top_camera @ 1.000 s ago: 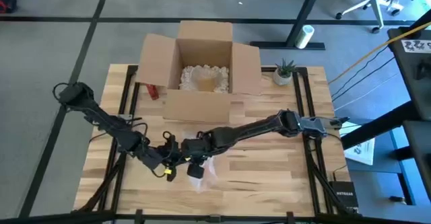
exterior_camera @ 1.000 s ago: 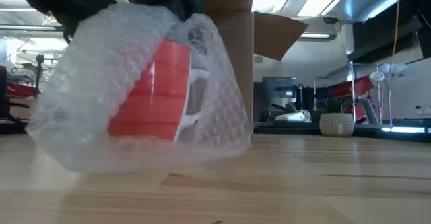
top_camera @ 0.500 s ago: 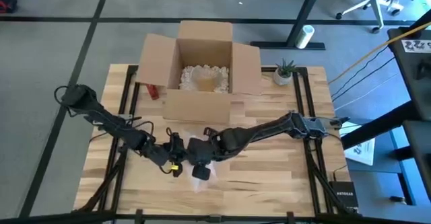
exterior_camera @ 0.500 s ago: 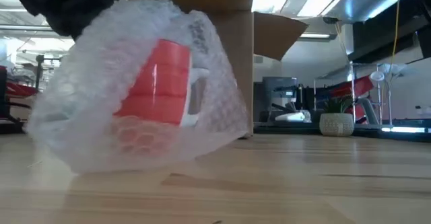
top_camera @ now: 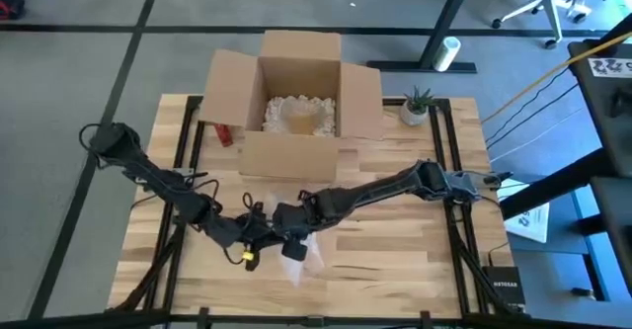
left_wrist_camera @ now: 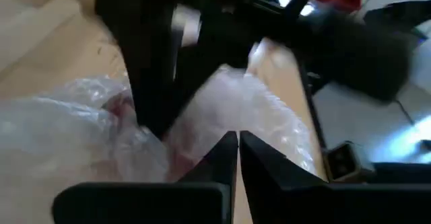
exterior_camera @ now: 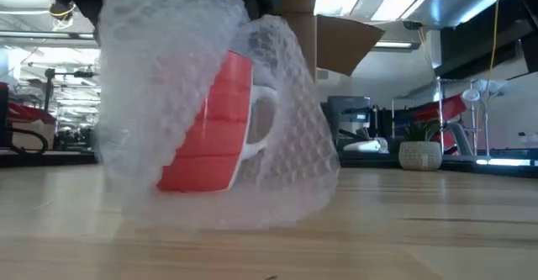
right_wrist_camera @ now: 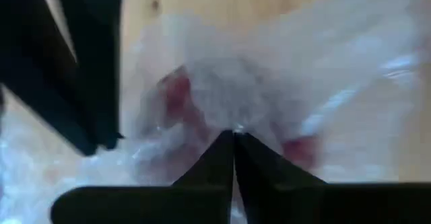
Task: Wrap mug
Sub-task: Wrap the red mug with bubble wrap
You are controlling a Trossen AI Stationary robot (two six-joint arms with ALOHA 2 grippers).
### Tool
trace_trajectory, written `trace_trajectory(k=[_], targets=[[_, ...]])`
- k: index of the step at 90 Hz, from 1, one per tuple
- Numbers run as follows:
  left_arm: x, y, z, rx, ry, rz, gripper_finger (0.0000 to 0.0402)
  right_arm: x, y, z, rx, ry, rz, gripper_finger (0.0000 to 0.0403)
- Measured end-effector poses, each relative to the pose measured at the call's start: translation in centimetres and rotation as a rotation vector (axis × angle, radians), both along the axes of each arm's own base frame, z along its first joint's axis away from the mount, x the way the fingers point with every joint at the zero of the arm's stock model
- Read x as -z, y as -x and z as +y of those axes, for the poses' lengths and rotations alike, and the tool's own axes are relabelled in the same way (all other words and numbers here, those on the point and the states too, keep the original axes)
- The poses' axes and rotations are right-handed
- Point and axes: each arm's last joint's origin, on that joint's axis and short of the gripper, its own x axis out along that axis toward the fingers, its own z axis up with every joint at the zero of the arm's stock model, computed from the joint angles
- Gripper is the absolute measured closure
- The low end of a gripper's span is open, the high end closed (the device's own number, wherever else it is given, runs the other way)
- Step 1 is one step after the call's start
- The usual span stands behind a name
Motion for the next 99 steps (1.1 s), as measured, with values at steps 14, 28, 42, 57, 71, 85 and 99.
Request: trace_trajectory(k=[14, 28, 42, 57, 71, 85, 99], targets=[[-0.5, 0.9, -0.5, 0.006, 0.001, -0.009, 0.0402, 1.8, -0.2, 0.4, -0.008, -0.045, -0.044, 0.0403], [-0.5, 1.7, -1.6, 0.035, 0.057, -0.002, 0.0402, 2.5, -0.2, 0.4, 0.008, -0.047, -0.05, 0.0403], [-0.2, 2.3, -2.6, 0.05, 0.121, 0.019, 0.0402, 2.2, -0.8, 0.1, 0.025, -0.051, -0.116, 0.0403], [1.0, 2.2, -3.4, 0.045, 0.17, 0.065, 0.0402, 2.0, -1.5, -0.8, 0.046, -0.063, -0.163, 0.0403], [2.3, 1.8, -3.7, 0.03, 0.186, 0.116, 0.0402, 2.0, -1.6, -1.1, 0.057, -0.058, -0.166, 0.0403], [2.4, 1.2, -2.9, -0.064, 0.095, 0.068, 0.0402, 1.9, -1.6, -0.7, 0.038, -0.084, -0.175, 0.0403], [2.2, 0.4, -1.8, -0.129, 0.015, 0.02, 0.0402, 1.9, -1.5, -0.2, 0.027, -0.087, -0.174, 0.0403]])
